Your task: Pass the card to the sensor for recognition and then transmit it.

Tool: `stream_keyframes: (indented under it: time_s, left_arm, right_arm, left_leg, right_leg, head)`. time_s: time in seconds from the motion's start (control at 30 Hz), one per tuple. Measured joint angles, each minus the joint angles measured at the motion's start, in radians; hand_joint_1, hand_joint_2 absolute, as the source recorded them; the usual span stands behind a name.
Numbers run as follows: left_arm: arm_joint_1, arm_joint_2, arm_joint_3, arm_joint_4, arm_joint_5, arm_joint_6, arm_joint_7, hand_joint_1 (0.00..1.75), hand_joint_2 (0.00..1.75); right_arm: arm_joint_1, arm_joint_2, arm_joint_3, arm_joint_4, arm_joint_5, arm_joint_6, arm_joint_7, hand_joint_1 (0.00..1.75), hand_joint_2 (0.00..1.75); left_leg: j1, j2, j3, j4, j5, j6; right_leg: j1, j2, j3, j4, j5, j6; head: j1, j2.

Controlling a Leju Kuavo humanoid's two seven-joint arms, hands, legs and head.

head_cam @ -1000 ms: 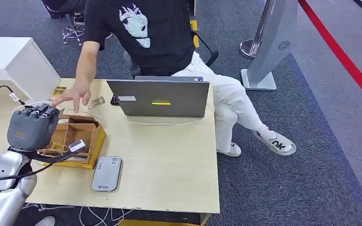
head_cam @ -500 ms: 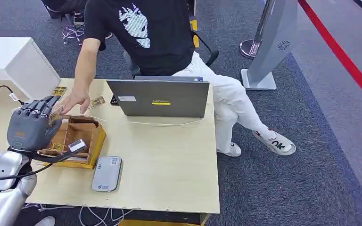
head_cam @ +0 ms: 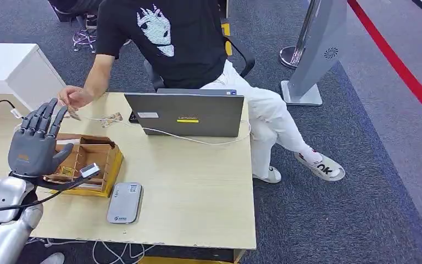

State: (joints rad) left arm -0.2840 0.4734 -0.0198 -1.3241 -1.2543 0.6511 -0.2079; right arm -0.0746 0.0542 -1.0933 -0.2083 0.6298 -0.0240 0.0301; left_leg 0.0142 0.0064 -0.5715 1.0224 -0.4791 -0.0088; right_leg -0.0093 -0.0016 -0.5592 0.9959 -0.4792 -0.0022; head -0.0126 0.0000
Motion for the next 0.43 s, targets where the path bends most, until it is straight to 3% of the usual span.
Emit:
stream_keyframes:
  time_s: [0.17,0.23,0.27,0.3,0.33,0.4,0.43]
  left_arm:
    - [0.001,0.0,0.0,0.0,0.0,0.004,0.0,0.0,1.75]
    - [0.026,-0.017,0.008,-0.017,0.029,0.03,-0.062,0.0,1.75]
    - [0.084,-0.135,0.122,-0.112,0.18,0.034,-0.336,0.0,1.75]
    - [0.162,-0.307,0.292,-0.244,0.515,0.041,-0.475,0.0,1.75]
    - [0.263,-0.37,0.507,-0.302,0.979,0.036,-0.489,0.0,1.75]
    - [0.27,-0.378,0.647,-0.27,1.22,-0.036,-0.485,0.0,1.75]
    - [0.271,-0.379,0.722,-0.241,1.279,-0.08,-0.485,0.0,1.75]
  right_arm:
    - [0.0,0.0,0.0,0.0,0.0,0.0,0.0,0.0,1.75]
    - [0.0,0.0,0.0,0.0,0.001,-0.005,0.0,0.0,1.75]
    - [0.0,0.001,0.0,0.0,0.003,-0.013,-0.002,0.0,1.75]
    - [0.001,0.006,-0.005,0.0,0.003,-0.015,-0.005,0.0,1.75]
    - [0.004,0.009,-0.021,0.0,-0.003,-0.021,-0.013,0.0,1.75]
    - [0.007,0.01,-0.029,0.0,-0.003,-0.026,-0.016,0.0,1.75]
    - [0.01,0.01,-0.031,0.0,-0.002,-0.027,-0.019,0.0,1.75]
  left_leg:
    - [0.0,0.0,0.0,0.0,0.0,0.0]
    - [0.0,0.0,0.0,0.0,0.0,0.0]
    - [-0.001,0.0,-0.001,0.0,0.0,0.001]
    - [-0.002,0.005,0.0,0.0,-0.003,0.002]
    - [-0.001,0.005,0.0,-0.001,-0.005,0.002]
    - [0.001,0.007,0.001,-0.001,-0.005,0.001]
    - [0.002,0.006,0.0,-0.002,-0.004,0.001]
  right_leg:
    - [0.0,0.0,0.0,0.0,0.0,0.0]
    - [0.0,0.0,0.0,0.0,0.0,0.0]
    - [0.0,0.0,0.0,0.0,0.0,0.0]
    - [-0.001,0.003,0.0,0.0,-0.001,0.001]
    - [-0.001,0.003,0.0,0.0,-0.002,0.0]
    - [0.0,0.005,0.0,0.0,-0.003,-0.001]
    - [0.001,0.004,0.0,0.0,-0.003,-0.001]
  head:
    - [0.0,0.0]
    - [0.0,0.0]
    - [0.001,0.0]
    - [0.002,0.0]
    - [0.002,0.0]
    - [-0.001,0.0]
    - [-0.003,0.0]
